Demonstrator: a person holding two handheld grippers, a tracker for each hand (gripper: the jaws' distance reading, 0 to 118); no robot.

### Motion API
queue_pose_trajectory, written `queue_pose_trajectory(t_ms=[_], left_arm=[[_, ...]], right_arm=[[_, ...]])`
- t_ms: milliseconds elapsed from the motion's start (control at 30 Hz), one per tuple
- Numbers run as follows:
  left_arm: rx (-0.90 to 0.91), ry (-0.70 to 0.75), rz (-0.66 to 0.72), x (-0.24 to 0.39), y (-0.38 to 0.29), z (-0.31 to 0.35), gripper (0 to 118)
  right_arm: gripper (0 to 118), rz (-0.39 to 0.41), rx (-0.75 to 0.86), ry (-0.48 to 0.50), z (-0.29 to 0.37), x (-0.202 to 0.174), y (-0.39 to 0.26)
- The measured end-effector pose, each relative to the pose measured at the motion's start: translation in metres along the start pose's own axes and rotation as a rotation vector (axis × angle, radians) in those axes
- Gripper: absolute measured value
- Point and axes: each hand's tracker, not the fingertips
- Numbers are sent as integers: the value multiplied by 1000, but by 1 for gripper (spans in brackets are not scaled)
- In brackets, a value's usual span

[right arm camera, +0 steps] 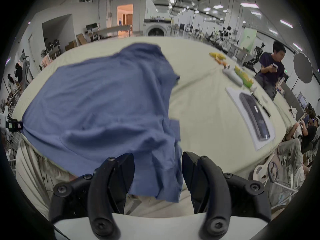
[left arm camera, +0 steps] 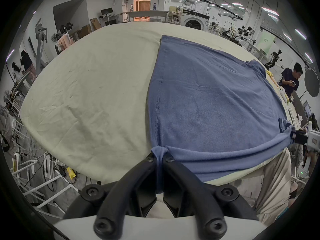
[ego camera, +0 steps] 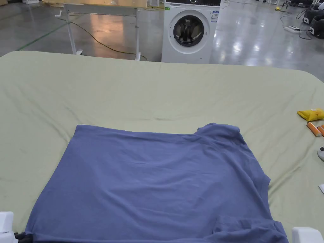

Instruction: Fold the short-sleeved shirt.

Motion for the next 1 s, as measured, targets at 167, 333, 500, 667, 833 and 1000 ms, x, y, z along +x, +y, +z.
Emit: queue_pose_trajectory(t_ms=[167,333,500,667,833,1000], left_arm=[[1,1,4,-1,0,-2,0],[5,15,-9,2,-1,-1,0],[46,2,-4,0,5,9,0],[171,-32,15,0,28,27,0],[246,-49,6,0,65,25,0],[297,-61,37,-3,109,3,0]], right_arm=[[36,-36,6,27,-8,2,-1],[6,12,-8,71,-8,-6,5],[6,-53,58,103,16,2,19],[6,-80,144,137,42,11,50],[6,-76,191,128,35,11,88],[6,-88,227,122,6,8,133]])
